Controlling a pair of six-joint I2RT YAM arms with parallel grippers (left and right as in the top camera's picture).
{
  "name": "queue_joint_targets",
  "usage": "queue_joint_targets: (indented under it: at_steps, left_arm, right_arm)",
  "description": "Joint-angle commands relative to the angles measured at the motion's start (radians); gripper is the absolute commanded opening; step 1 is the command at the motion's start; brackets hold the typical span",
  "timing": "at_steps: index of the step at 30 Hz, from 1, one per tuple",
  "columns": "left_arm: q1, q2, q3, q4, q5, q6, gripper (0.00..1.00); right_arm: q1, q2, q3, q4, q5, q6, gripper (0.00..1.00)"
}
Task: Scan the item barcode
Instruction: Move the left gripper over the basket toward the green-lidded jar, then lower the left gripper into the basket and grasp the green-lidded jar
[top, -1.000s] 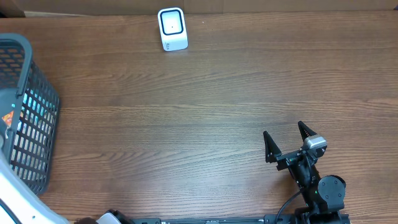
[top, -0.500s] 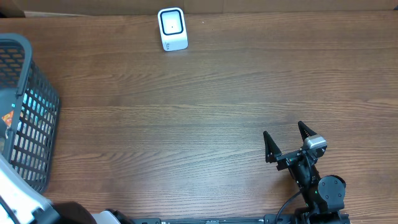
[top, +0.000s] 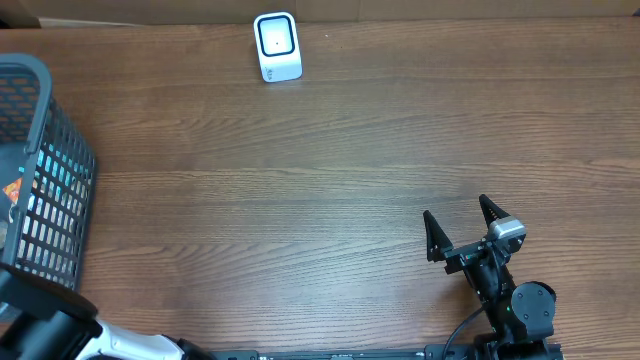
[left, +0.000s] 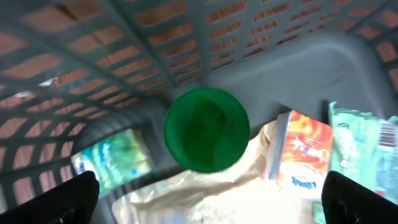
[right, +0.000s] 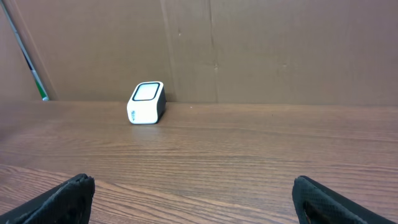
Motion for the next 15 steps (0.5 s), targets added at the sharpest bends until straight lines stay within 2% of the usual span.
queue_joint_targets:
  at_steps: [1,6,15]
  left_arm:
    - [-0.005,0.049,0.005,0.018,-0.020,0.068,0.99]
    - [-0.003,0.090,0.003,0.048,-0.118,0.075,1.00]
    - [-0.001,0.138,-0.009,0.099,-0.121,0.107,1.00]
  right_arm:
    - [-0.005,-0.010,-0.010,0.004,-0.005,-0.005,1.00]
    - [-0.005,-0.010,-0.010,0.004,-0.005,-0.005,1.00]
    - [-0.005,-0.010,-0.010,0.004,-0.005,-0.005,1.00]
